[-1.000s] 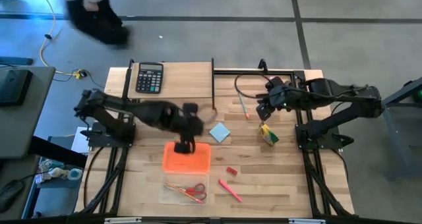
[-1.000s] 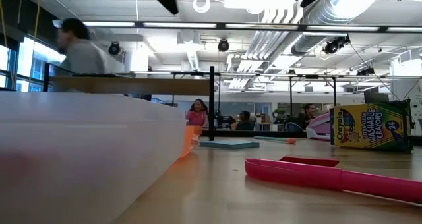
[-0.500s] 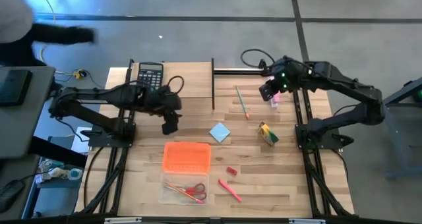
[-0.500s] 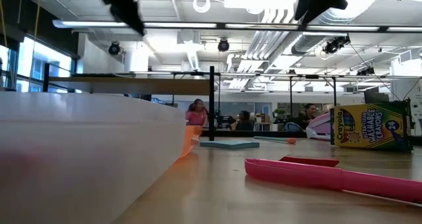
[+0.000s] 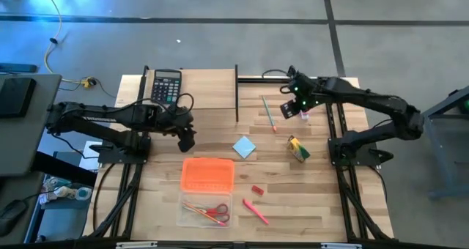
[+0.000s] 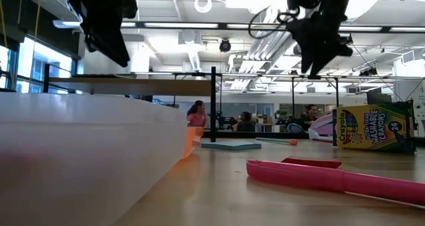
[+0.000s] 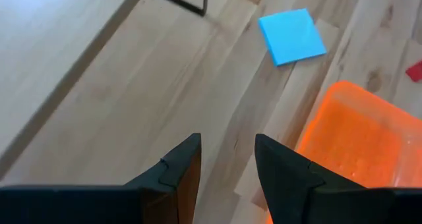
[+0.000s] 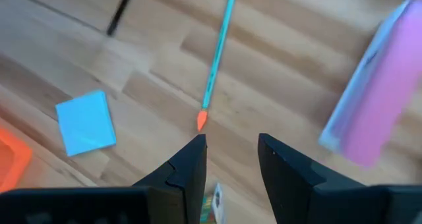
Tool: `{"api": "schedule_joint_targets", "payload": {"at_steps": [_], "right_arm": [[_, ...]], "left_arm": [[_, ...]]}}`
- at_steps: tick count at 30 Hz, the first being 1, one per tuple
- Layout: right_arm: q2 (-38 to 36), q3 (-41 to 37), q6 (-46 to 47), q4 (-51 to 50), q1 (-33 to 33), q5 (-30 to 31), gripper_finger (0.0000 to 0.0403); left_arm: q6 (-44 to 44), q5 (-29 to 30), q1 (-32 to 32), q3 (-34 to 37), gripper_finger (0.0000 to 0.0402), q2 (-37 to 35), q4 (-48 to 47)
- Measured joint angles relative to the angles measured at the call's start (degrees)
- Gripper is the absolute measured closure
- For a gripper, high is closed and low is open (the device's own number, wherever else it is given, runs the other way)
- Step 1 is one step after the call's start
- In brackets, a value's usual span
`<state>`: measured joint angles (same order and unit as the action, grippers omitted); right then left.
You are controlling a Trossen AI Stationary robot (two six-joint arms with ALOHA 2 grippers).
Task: Pack school essentials
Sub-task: Put the blue pencil in the orange supply box
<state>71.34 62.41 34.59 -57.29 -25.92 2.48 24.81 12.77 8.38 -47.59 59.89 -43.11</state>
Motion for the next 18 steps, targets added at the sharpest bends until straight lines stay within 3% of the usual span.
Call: {"api": "schedule_joint_targets", "payload": {"at_steps": [10,18], "right_arm": [[0.48,-10.82,4.12,17.34,2.58,-2.07,0.0274],[7.92,-4.16,1.8,18.25,7.01,-2.01,0.0274]], "left_arm": [[-0.85,4.59,0.15,0.85,0.0271,-0.02,1.31],[-3.92,4.16,2.03,0.85,0.0271,-0.02,4.48]]}}
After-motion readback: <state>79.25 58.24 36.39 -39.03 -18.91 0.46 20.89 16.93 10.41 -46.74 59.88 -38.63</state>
